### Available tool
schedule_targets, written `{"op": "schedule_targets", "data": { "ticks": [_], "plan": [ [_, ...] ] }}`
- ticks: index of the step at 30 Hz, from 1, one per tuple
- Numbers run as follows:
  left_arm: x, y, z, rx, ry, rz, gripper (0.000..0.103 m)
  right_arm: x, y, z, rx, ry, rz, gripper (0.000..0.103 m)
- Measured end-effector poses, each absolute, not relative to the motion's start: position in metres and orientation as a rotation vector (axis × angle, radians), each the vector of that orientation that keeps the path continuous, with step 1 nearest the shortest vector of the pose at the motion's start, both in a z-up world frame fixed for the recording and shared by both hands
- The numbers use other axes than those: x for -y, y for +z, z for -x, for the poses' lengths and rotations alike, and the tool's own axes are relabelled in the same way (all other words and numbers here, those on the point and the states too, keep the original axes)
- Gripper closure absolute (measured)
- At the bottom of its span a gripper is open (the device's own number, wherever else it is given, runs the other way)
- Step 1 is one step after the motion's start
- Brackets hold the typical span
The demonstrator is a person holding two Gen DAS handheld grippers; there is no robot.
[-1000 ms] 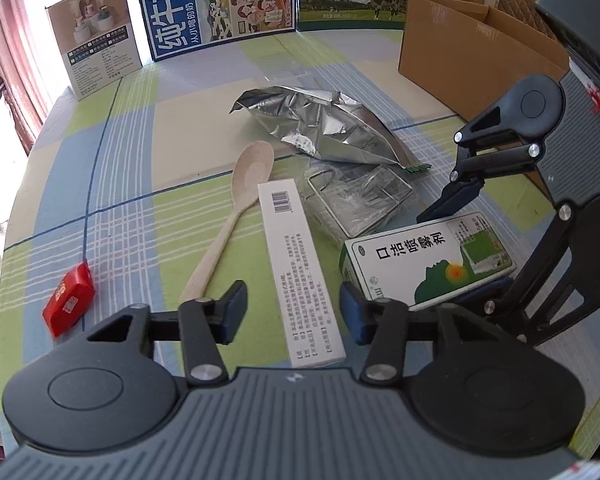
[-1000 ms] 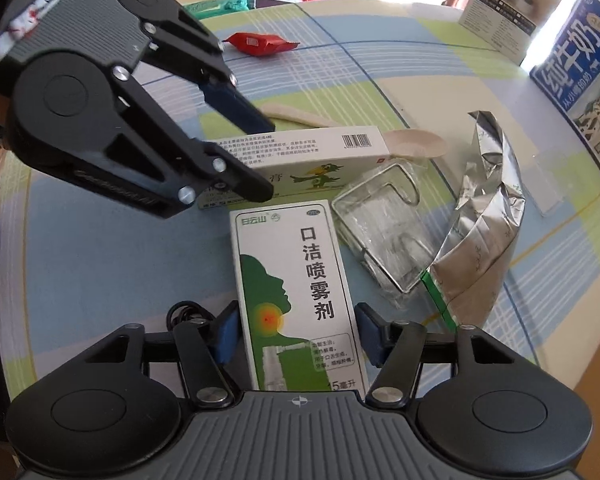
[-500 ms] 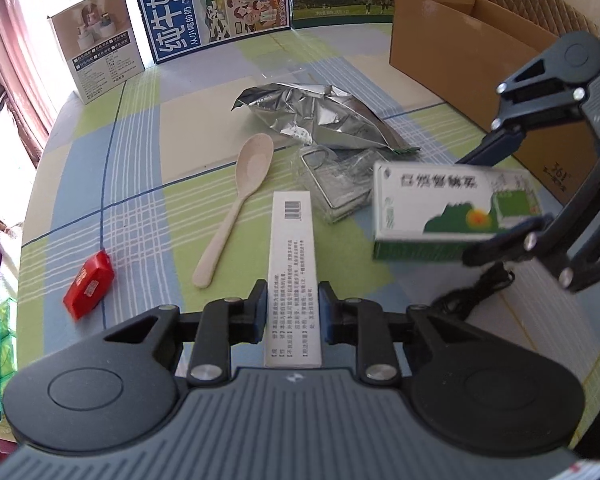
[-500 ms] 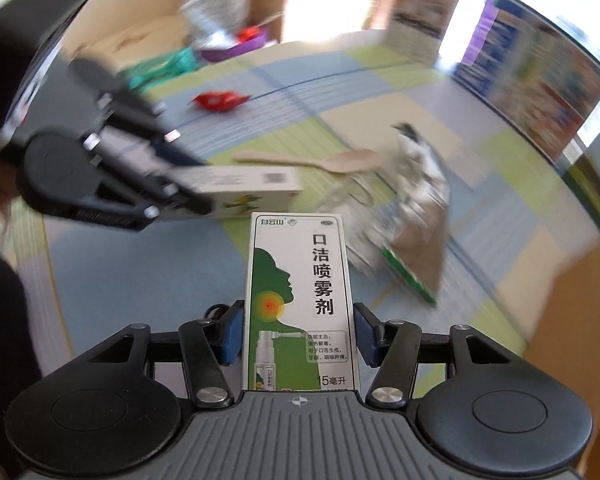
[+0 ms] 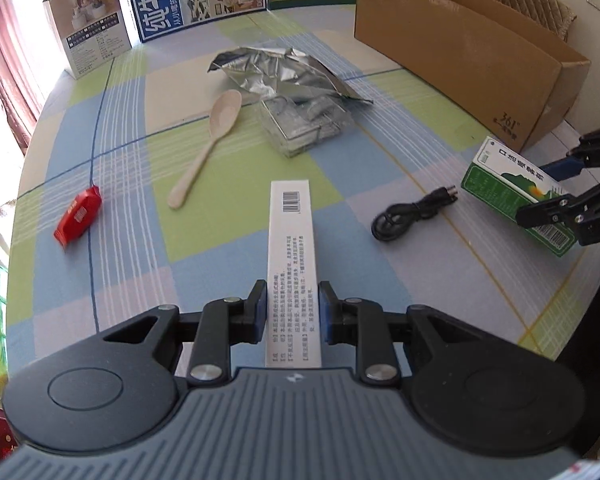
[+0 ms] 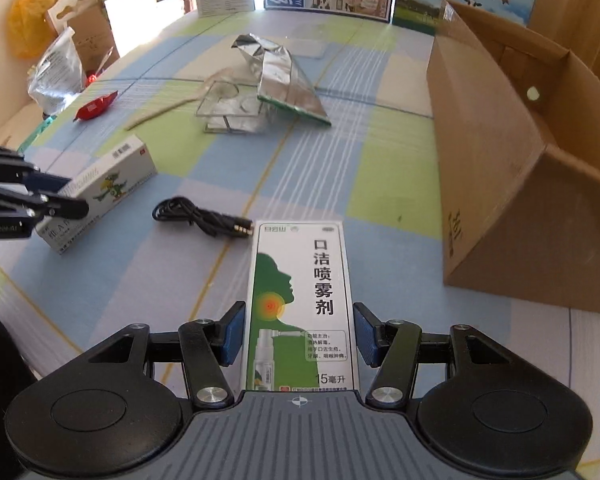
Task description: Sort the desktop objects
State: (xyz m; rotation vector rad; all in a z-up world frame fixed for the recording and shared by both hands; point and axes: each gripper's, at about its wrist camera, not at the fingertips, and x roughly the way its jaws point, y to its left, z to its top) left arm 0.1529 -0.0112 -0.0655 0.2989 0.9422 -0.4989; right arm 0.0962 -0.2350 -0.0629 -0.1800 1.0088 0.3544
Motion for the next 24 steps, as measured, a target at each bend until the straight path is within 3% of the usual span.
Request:
{"op": "schedule_targets", "data": {
  "ticks": [6,13,15,17,24],
  "plan": [
    [0.018,-0.067,-0.158,-0.942,-0.497,-0.304,0.072,0.234,-0.074,-0.097,-1.006,0.359,0.201,0.049],
    [0.026,-0.080,-0.169,-0.983,-0.466,-0.330,0.072,0.235,-0.081,-0.104,-1.014,0.361,0.169,0.049],
    [0.027,-0.083,-0.171,-0.993,-0.458,-0.328,0.073,0.235,-0.081,-0.105,-1.009,0.359,0.161,0.049],
    [0.027,-0.084,-0.173,-0.992,-0.449,-0.322,0.081,0.235,-0.081,-0.107,-1.006,0.358,0.152,0.049],
    [0.029,-0.079,-0.172,-1.002,-0.449,-0.329,0.082,0.233,-0.083,-0.109,-0.987,0.358,0.174,0.050]
  ]
}}
